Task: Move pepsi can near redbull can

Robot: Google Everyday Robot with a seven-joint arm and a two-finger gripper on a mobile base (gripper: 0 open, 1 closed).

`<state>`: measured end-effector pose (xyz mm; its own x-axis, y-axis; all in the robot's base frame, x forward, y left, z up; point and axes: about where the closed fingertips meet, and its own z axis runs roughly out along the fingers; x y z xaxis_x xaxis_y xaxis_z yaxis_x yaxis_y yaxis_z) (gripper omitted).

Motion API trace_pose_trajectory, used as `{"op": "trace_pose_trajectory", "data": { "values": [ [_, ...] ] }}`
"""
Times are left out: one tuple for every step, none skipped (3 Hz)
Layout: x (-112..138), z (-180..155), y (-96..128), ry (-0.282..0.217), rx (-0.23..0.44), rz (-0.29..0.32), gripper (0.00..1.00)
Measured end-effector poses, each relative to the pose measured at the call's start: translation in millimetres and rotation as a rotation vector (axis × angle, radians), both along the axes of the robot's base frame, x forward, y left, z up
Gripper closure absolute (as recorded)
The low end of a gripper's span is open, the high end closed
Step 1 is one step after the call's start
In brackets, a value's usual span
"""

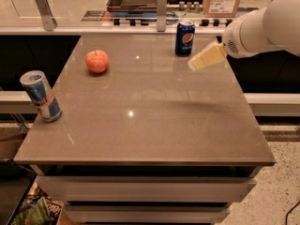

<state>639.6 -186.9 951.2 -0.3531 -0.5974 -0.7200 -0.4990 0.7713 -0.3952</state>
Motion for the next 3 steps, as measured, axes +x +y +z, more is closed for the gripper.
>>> {"op": "trace_pose_trajectory", "data": {
  "values": [
    [34.1,1.5,5.1,-0.051,0.061,0.029,0.0],
    [61.9,-0.4,7.8,-0.079,0.135,0.068,0.0],
    [90.1,-7.8,11.5,-0.089,0.214,0.111,0.0]
  ]
}}
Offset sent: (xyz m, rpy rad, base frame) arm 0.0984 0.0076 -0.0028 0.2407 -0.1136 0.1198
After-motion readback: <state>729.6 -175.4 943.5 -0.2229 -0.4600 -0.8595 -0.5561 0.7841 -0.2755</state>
